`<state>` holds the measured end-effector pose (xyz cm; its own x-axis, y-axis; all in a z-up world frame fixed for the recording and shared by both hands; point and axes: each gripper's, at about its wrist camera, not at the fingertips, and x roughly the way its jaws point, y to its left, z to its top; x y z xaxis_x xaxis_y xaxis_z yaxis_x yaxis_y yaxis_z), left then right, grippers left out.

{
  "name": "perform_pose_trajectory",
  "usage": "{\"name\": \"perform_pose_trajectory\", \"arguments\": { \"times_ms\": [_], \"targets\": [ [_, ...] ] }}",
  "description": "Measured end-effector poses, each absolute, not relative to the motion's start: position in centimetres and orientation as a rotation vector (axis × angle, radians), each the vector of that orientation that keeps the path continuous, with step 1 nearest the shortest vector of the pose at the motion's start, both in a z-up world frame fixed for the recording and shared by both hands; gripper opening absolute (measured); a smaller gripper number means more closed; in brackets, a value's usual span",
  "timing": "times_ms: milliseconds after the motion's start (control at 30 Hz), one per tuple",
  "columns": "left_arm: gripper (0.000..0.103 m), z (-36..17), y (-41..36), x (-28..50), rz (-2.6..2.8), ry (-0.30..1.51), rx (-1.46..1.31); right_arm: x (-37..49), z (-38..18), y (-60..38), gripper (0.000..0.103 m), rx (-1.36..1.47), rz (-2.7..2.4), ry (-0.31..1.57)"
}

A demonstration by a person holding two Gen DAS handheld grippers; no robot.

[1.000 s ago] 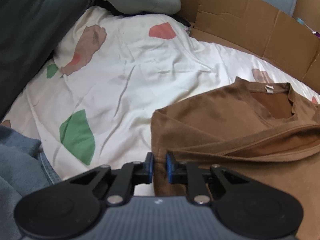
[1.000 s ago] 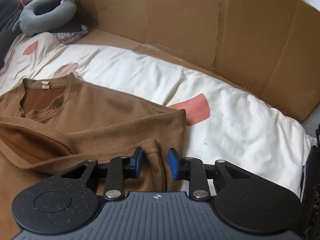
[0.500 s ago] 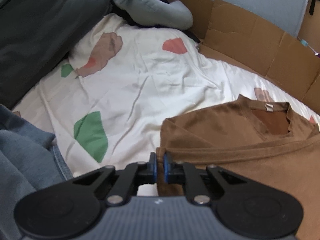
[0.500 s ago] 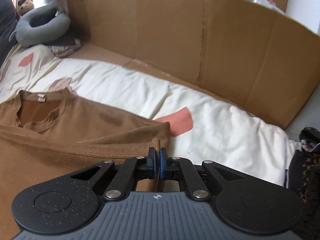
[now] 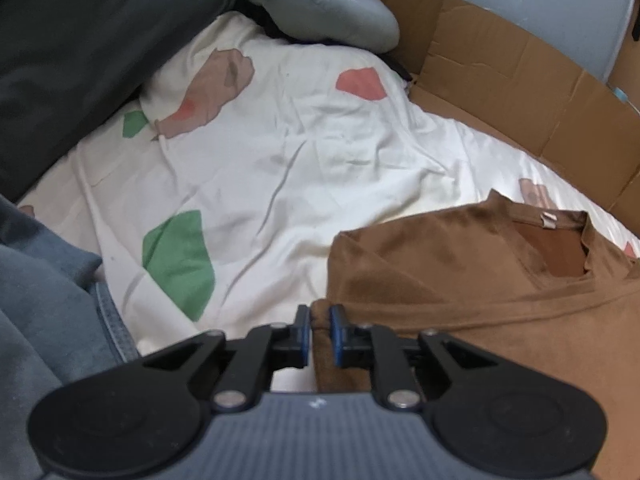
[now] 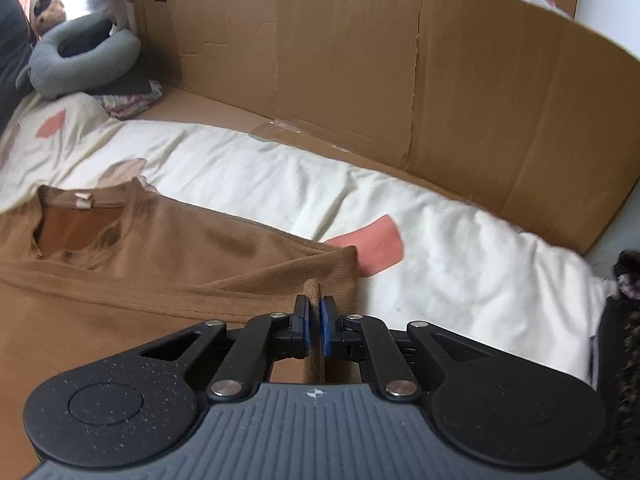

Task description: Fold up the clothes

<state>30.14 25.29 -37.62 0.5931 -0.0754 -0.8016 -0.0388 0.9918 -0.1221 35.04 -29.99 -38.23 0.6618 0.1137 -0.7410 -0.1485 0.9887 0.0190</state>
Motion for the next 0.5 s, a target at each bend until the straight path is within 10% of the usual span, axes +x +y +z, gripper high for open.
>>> {"name": "perform_pose_trajectory", "arguments": {
  "times_ms": [100, 500],
  "targets": [
    [0.028, -38.0, 25.3, 30.2, -0.022, 0.941, -0.125, 35.0, -38.5, -30.1, 0.035, -0.044, 0.168, 0.843],
    [0.017, -39.1, 25.6, 30.5, -0.069, 0.964, -0.218, 35.6, -39.5, -29.7, 0.036, -0.070, 0.218, 0.869]
  ]
}}
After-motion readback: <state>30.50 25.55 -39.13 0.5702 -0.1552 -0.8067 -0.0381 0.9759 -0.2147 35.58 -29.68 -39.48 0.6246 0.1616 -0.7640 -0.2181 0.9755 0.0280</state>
